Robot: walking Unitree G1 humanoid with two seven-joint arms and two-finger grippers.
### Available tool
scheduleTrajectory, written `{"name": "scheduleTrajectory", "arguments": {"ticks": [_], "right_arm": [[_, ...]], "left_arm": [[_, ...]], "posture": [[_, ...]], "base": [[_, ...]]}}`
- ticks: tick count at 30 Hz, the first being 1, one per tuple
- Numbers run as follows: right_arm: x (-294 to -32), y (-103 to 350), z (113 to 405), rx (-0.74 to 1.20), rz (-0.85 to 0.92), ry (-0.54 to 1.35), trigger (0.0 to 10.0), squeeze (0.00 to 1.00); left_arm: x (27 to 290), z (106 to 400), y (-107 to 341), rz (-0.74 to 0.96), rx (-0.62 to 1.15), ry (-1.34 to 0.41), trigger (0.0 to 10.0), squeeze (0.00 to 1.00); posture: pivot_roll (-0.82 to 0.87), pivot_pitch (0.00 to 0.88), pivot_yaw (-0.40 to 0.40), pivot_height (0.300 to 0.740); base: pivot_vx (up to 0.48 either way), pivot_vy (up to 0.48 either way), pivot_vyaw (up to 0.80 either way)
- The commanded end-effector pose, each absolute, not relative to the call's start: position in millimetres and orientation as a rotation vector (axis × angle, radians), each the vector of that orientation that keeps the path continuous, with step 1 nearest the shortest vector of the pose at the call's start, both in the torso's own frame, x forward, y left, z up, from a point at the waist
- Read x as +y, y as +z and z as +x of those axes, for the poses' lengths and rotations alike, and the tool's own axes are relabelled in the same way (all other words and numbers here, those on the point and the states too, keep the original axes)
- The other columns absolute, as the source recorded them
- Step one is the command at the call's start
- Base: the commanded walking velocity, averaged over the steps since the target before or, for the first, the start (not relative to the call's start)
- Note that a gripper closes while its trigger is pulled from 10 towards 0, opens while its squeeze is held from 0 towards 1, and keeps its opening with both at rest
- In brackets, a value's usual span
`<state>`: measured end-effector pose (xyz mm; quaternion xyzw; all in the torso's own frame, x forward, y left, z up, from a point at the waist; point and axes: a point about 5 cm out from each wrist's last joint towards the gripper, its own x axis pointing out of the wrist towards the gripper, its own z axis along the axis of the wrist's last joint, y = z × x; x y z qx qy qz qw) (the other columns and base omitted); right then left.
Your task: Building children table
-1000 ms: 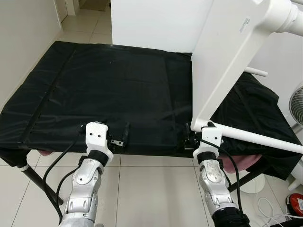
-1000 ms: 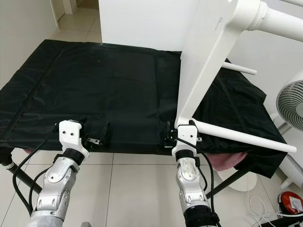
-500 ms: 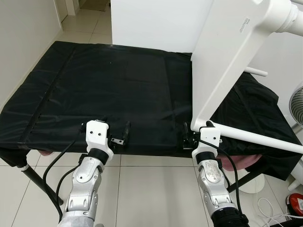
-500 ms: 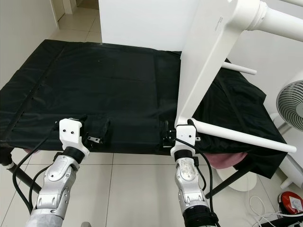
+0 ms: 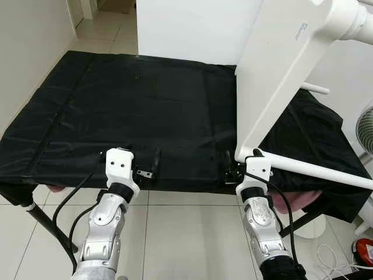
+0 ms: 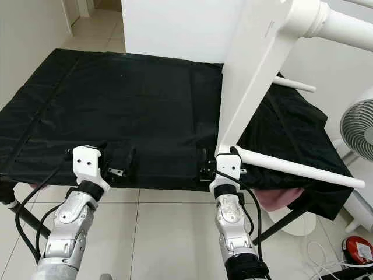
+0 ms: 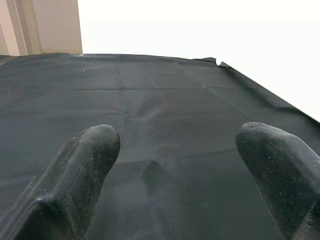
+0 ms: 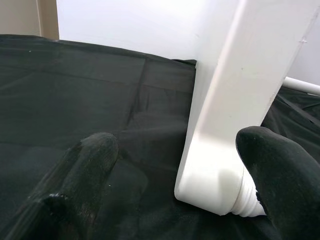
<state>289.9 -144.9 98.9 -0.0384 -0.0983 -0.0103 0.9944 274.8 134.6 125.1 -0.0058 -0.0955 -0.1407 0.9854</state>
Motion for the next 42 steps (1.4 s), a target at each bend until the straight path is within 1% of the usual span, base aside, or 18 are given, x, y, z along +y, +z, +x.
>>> {"name": "scheduleTrajectory", "arguments": {"ticks": [1, 33, 42], "right_arm": [[-146.0, 97.4, 289.7, -0.194, -0.096, -0.016, 10.0, 0.0], [-147.1, 97.1, 292.0, -0.193, -0.095, -0.024, 10.0, 0.0], [-151.5, 98.9, 296.5, -0.196, -0.057, -0.052, 10.0, 0.0]], "left_arm": [[135.6, 274.8, 128.0, -0.01, -0.208, -0.223, 10.0, 0.0], [134.4, 275.8, 130.2, 0.016, -0.22, -0.234, 10.0, 0.0], [132.7, 277.6, 133.7, 0.031, -0.235, -0.26, 10.0, 0.0]], "posture": [[-0.01, 0.0, -0.074, 0.74], [-0.01, 0.0, -0.077, 0.74], [-0.01, 0.0, -0.074, 0.74]], "base": [[0.0, 0.0, 0.0], [0.0, 0.0, 0.0], [0.0, 0.0, 0.0]]}}
